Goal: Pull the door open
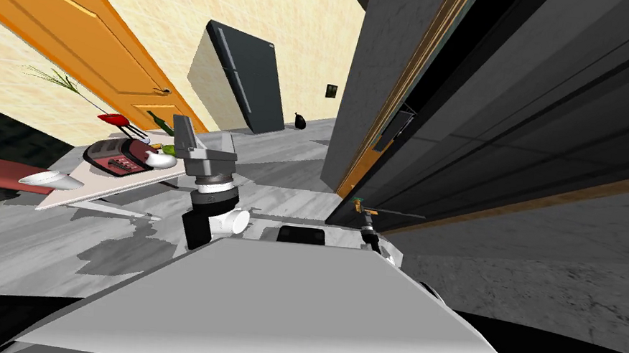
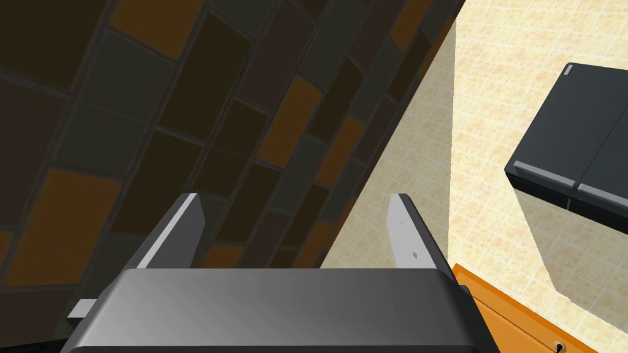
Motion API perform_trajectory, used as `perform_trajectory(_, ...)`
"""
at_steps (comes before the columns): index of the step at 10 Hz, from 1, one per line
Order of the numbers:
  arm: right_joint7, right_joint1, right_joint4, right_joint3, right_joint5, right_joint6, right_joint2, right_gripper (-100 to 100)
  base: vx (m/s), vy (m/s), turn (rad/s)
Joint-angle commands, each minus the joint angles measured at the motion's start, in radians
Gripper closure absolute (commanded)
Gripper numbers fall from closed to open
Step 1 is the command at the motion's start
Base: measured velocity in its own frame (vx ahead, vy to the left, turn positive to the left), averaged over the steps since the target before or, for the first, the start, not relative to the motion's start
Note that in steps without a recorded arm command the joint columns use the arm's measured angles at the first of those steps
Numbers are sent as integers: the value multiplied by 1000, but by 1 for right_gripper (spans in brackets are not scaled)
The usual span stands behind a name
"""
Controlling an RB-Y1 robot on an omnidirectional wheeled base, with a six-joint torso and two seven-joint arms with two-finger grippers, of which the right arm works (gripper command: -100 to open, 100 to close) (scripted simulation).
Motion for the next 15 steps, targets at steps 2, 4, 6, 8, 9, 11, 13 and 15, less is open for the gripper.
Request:
perform_trajectory(2,-25,28,16,16,12,-55,-19,100,-162,-61,114)
perform_trajectory(4,-46,49,21,29,22,-94,-36,100,-195,-79,135)
perform_trajectory(6,-63,67,26,39,30,-127,-51,100,-196,-62,111)
perform_trajectory(8,-62,58,39,42,31,-132,-47,100,-109,-19,7)
perform_trajectory(9,-67,67,41,47,36,-143,-50,100,-140,-34,170)
perform_trajectory(11,-71,72,45,50,40,-157,-55,100,-219,-91,149)
perform_trajectory(13,-77,78,50,54,44,-175,-61,100,-215,-74,159)
perform_trajectory(15,-82,85,55,57,49,-192,-67,100,-207,-81,154)
